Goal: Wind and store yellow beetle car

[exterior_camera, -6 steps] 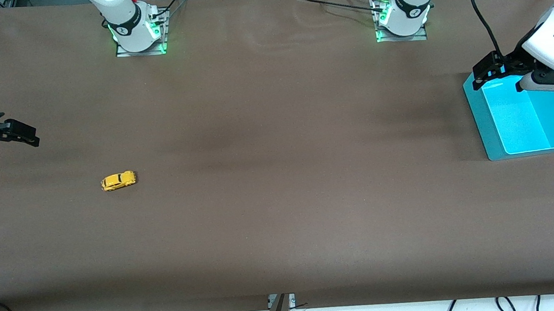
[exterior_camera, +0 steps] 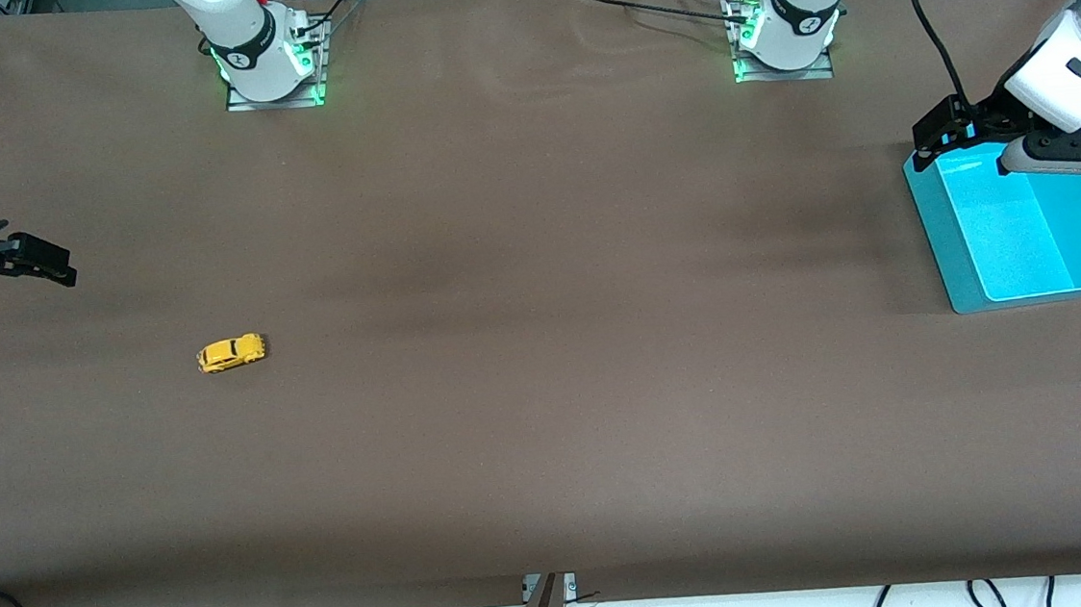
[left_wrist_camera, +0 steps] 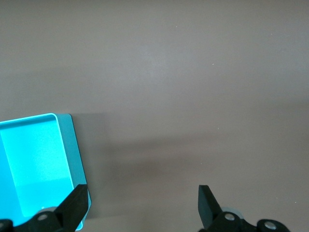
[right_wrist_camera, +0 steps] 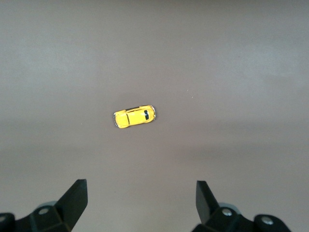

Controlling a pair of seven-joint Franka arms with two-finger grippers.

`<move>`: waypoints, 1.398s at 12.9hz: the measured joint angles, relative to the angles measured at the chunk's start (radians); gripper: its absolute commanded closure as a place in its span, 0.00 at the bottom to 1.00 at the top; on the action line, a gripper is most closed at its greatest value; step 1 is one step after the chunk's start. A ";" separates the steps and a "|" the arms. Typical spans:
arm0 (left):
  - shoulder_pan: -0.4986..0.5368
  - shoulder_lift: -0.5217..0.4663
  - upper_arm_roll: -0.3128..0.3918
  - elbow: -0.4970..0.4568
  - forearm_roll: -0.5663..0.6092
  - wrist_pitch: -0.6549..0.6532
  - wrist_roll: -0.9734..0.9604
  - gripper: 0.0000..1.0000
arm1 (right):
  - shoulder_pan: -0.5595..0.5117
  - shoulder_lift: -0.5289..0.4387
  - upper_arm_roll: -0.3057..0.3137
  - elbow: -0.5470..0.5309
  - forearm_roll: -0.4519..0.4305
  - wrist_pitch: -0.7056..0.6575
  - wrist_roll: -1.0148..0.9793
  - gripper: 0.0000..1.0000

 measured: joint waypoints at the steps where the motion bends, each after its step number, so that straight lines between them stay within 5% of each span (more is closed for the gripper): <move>1: 0.000 0.000 0.000 0.000 0.000 -0.001 0.000 0.00 | 0.000 0.000 0.000 0.000 -0.001 0.000 0.000 0.01; 11: 0.004 0.005 0.004 0.000 0.000 -0.002 0.000 0.00 | 0.005 0.006 0.011 -0.001 -0.001 -0.004 0.000 0.01; 18: 0.005 0.005 0.004 0.000 0.000 -0.001 0.000 0.00 | 0.132 0.048 0.027 -0.003 -0.001 -0.120 -0.014 0.01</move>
